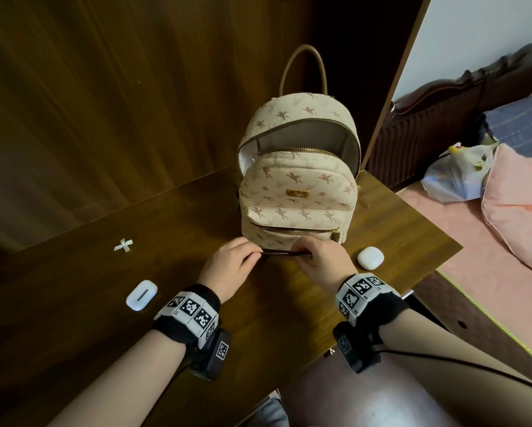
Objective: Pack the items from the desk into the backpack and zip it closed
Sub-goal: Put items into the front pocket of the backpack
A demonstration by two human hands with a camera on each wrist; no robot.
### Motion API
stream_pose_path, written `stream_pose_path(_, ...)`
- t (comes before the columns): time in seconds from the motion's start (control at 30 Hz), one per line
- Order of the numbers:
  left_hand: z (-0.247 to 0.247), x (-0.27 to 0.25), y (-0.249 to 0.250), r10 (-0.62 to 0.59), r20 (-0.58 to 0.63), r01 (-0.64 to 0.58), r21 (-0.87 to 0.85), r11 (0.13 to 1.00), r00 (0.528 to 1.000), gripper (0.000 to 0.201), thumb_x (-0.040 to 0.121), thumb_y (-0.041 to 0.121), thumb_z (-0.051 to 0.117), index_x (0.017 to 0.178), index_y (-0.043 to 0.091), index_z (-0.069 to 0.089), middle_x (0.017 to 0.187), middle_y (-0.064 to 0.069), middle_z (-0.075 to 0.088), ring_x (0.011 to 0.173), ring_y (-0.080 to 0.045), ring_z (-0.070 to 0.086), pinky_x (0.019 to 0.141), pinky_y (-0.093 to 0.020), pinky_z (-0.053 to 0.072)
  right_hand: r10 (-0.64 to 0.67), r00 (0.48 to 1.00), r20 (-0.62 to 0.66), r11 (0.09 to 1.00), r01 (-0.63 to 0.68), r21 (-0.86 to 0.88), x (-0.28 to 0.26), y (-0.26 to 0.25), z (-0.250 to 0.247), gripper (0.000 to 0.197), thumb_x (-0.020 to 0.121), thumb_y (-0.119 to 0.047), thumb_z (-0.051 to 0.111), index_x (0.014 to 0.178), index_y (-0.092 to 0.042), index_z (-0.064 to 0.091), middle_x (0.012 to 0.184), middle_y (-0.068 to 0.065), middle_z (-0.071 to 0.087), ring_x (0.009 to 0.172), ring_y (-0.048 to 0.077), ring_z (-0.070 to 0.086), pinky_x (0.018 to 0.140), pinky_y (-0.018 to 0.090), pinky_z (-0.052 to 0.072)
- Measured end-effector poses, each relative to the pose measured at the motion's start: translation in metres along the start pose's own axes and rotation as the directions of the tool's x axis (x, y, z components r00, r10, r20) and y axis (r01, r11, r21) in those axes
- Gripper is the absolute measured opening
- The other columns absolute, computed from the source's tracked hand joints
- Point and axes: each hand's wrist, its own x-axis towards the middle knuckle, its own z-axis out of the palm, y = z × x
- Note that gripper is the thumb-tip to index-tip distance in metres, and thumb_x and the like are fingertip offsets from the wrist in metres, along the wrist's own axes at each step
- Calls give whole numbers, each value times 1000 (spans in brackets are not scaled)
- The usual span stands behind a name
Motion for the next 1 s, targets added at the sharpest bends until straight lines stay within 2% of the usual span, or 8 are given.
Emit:
stream_pose_path(0.17,-13,10,-7,115,-176,-100,89,991,978,21,90,17,52,96,6,69,88,-3,64,82,-18,60,71,-24,45,71,995,-67,997,-72,-23,-4,13,-9,28,87,-18,59,115,-14,62,112,1,61,100,20,59,80,27,48)
stream_pose_path(0.23,-16,14,-10,137,-215,-114,114,987,967,25,91,19,49,95,6,69,87,-4,65,82,-19,61,72,-24,46,12,997,-80,998,-17,-61,-7,15,-10,28,84,-13,61,111,-13,63,113,3,62,101,24,60,78,32,52)
stream_pose_path(0.3,-17,17,-13,145,-252,-114,133,985,957,32,92,24,42,95,6,69,88,-5,65,82,-19,61,74,-24,44,-41,996,-80,996,34,-86,-8,16,-10,25,81,-9,62,105,-13,66,114,3,62,102,25,61,77,32,53)
stream_pose_path(0.43,-17,20,-15,170,-298,-119,182,976,939,32,92,23,42,94,5,69,88,-6,64,82,-21,61,73,-25,45,-22,999,-24,992,19,-122,-7,13,-11,23,82,-11,59,103,-17,67,124,1,60,110,23,58,83,33,52)
stream_pose_path(0.6,-16,27,-18,321,-309,-232,293,927,895,25,91,17,49,94,2,69,87,-8,64,79,-22,59,75,-26,48,-13,1000,-11,990,12,-141,-3,10,-12,25,77,-11,63,100,-17,68,116,0,63,105,23,59,78,33,53)
stream_pose_path(0.77,-16,39,-14,418,-288,-305,364,880,862,17,90,12,55,93,3,69,85,-8,62,78,-23,57,66,-31,52,-19,1000,6,991,20,-129,-5,9,-16,19,76,-17,65,94,-19,71,113,-3,63,103,20,58,73,31,53)
stream_pose_path(0.87,-9,47,-8,444,-255,-328,393,859,859,7,85,8,65,90,5,69,85,-7,63,77,-23,58,63,-32,53,-55,998,4,992,55,-114,-8,10,-18,11,75,-17,66,84,-19,72,111,-2,64,99,22,61,68,33,56)
stream_pose_path(1.0,5,55,2,441,-213,-364,322,874,872,5,79,10,67,82,8,70,80,-5,64,71,-22,61,57,-33,53,-59,998,31,991,62,-119,-12,9,-21,10,80,-18,62,83,-19,72,119,-3,62,104,20,60,73,32,56)
